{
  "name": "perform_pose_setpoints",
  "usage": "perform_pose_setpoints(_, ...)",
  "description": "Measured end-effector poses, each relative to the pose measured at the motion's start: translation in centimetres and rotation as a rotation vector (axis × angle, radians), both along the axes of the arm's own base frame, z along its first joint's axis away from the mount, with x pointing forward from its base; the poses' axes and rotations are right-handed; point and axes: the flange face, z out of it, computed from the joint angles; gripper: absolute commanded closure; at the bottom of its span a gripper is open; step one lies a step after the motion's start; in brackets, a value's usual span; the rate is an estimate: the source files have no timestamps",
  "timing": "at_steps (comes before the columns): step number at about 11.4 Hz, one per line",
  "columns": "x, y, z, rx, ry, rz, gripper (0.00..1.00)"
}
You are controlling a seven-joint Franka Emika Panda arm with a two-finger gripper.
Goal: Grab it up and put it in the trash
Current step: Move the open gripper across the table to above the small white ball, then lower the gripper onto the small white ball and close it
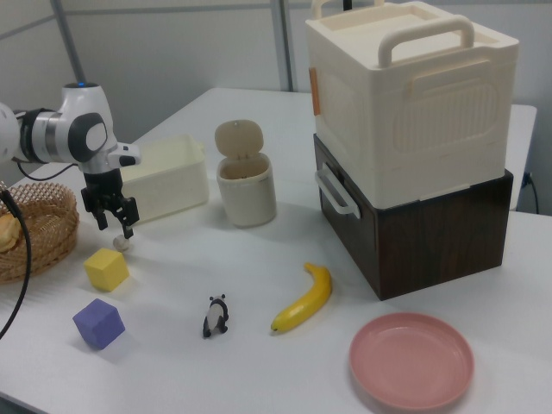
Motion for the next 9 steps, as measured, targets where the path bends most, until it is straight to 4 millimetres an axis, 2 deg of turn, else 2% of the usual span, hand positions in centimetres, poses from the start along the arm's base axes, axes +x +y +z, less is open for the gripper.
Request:
perform_pose_setpoints(3,0.3,0.3,-2.8,-0.034,-0.003,-0.001,0.22)
perform_pose_setpoints(5,0.9,0.9,-3.6,-0.027,-0.055,-0.015,0.29)
perform_pose_setpoints(7,0.6,1.7,-4.1,-0.037,-0.056,-0.012,0.4)
perform_pose_setpoints(9,0.3,2.3,-4.5,-0.042,-0.053,-0.015,0.45)
